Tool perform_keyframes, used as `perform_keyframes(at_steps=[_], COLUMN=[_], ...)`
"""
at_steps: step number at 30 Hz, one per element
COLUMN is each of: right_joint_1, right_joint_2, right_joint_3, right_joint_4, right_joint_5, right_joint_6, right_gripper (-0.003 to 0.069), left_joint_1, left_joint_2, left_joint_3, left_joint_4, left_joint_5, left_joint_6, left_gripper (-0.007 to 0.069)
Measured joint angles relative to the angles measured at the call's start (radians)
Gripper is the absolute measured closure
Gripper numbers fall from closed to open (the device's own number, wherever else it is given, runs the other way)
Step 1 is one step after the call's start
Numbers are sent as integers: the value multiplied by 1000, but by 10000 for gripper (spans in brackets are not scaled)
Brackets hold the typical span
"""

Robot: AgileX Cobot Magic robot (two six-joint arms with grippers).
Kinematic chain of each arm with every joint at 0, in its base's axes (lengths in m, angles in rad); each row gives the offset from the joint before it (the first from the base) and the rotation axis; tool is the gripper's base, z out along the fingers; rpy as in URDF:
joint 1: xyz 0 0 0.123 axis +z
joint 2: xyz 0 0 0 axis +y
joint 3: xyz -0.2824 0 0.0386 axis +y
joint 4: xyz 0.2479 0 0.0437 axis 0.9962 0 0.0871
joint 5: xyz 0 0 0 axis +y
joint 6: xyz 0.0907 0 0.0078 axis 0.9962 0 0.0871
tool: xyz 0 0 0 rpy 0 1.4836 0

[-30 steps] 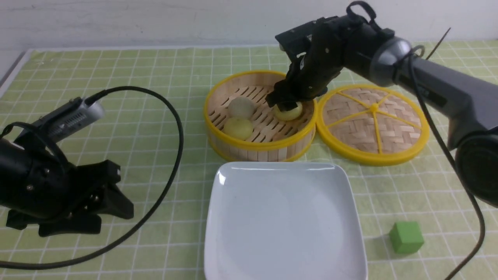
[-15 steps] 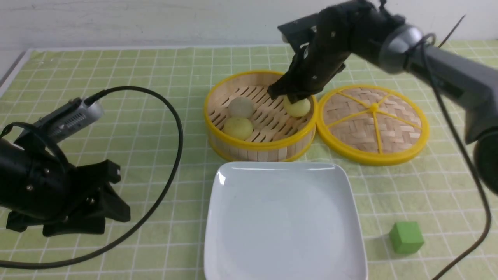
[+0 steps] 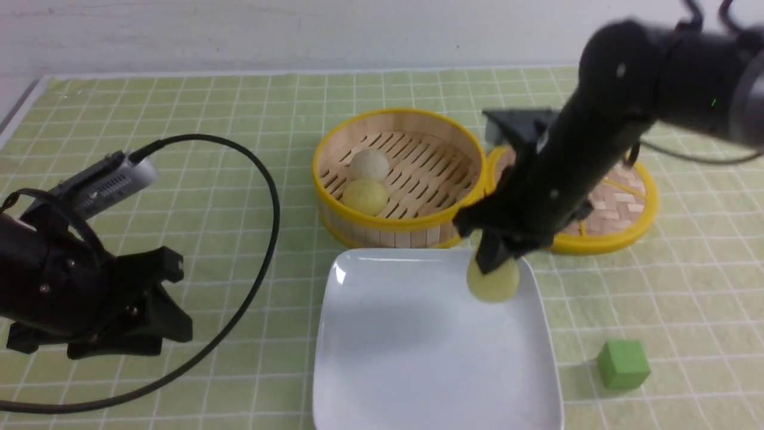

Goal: Put the steamed buns into the plate on the green tablecloth.
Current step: 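Move the steamed bun from the bamboo steamer onto the white plate with the right gripper, then reach into the bamboo steamer and grasp a bun with the left gripper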

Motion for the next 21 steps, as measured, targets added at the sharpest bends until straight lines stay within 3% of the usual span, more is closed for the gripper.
perform_keyframes(at_steps=[1,5,6,7,10,13,17,21], right_joint_1=[0,0,0,0,0,0,0,0], right_joint_2=[4,63,67,67,55,9,-82,-196], right_joint_3=[14,55,53,53,17,-52,-152,-176], right_joint_4=[6,82,88,88,49,-38,-146,-244], right_joint_5=[-19,-107,-113,-110,-26,114,284,339], right_joint_6=[-6,-75,-82,-82,-84,-74,-63,-27], right_gripper=[601,428,330,318,127,33,50,219], left_joint_1=[0,0,0,0,0,0,0,0], left_joint_2=[0,0,0,0,0,0,0,0], left_joint_3=[0,0,0,0,0,0,0,0], left_joint_4=[1,0,0,0,-1,-2,25,41], left_joint_5=[-1,-7,-11,-12,-13,-26,-65,-95], left_joint_6=[0,12,12,12,12,16,34,41], left_gripper=[347,375,389,391,412,433,504,608])
